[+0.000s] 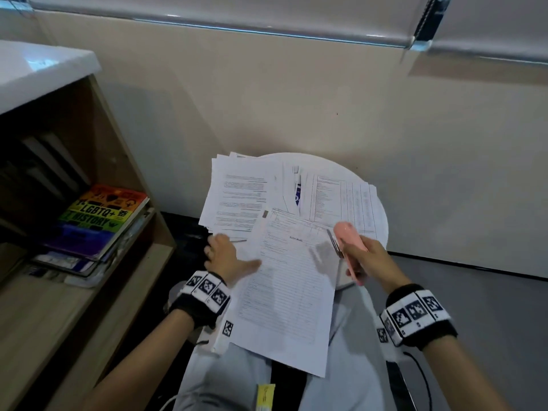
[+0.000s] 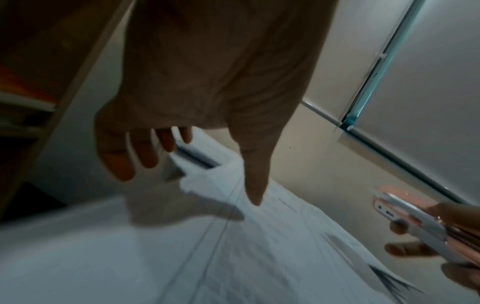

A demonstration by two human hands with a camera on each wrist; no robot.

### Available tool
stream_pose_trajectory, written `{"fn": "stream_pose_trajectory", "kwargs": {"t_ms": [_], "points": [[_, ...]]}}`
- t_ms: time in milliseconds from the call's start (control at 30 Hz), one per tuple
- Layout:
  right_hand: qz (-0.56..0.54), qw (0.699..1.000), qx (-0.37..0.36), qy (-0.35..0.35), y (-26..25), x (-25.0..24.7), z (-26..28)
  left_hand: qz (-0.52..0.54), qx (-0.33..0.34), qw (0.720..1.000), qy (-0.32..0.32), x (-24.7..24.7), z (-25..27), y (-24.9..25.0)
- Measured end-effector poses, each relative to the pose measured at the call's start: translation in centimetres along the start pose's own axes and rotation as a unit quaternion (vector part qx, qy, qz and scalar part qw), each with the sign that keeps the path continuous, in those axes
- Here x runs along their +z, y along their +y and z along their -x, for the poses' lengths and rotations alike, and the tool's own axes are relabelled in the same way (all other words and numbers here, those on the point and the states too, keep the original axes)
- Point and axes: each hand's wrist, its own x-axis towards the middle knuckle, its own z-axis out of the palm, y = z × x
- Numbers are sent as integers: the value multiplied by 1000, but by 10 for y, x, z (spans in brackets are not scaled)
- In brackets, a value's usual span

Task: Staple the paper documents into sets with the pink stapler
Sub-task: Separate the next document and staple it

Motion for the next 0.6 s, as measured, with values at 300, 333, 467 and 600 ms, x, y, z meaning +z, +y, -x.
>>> {"fn": "stream_pose_trajectory", "kwargs": {"t_ms": [300,333,467,600], "points": [[-52,987,144,-44,39,23,6,17,3,1000,-26,34,9,-9],[-58,986,146,-47,38,25,4,0,10,1000,-20,32,9,-4],[-72,986,142,-57,36,32,0,128,113,985,-30,27,2,3],[-126,986,96,-42,26,27,6,309,187,932,-33,13,4,7]]}}
